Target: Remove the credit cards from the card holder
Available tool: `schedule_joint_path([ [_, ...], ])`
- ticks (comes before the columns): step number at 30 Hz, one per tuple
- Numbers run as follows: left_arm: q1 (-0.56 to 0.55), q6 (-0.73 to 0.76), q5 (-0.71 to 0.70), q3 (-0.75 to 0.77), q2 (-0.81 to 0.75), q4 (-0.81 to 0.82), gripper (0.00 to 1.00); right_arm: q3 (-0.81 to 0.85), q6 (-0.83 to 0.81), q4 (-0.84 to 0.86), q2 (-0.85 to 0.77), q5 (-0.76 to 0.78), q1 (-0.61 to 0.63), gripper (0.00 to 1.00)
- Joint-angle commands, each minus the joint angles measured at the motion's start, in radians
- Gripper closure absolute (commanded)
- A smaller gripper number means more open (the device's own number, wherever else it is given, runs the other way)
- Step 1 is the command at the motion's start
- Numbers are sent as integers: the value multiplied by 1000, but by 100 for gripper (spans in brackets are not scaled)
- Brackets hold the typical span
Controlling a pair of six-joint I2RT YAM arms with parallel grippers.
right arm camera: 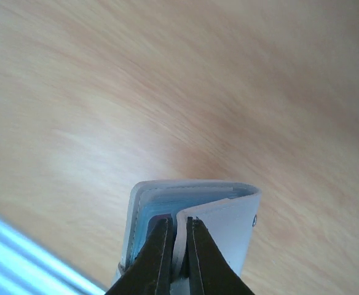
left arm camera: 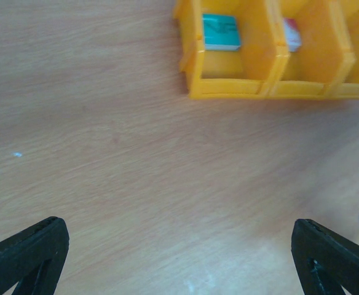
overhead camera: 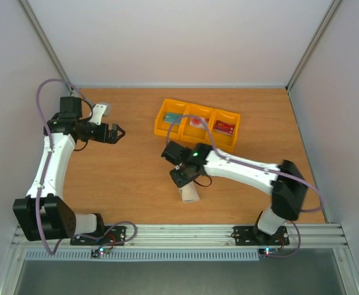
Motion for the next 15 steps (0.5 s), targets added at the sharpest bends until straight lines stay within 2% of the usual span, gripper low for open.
schedule_joint_path([
  [1, 2, 34, 175, 104, 16, -106, 0, -2, -218, 253, -236, -244, -27, 99],
  [5, 1, 105, 421, 222, 18, -241, 6, 0, -303, 497, -351, -609, -91, 99],
  [8, -2, 260, 582, 350, 16, -444, 7, 95, -365, 536, -337, -810, -102, 99],
  [12, -15, 710, 628, 546, 15, -866, 1, 222, -417, 543, -291, -1031, -113, 99],
  [13, -25, 838, 620, 568, 3, -897, 1, 245, -423, 548, -281, -1079, -113, 99],
  [15, -42, 874, 606, 575, -37, -904, 1, 296, -437, 542, -262, -1158, -113, 99],
])
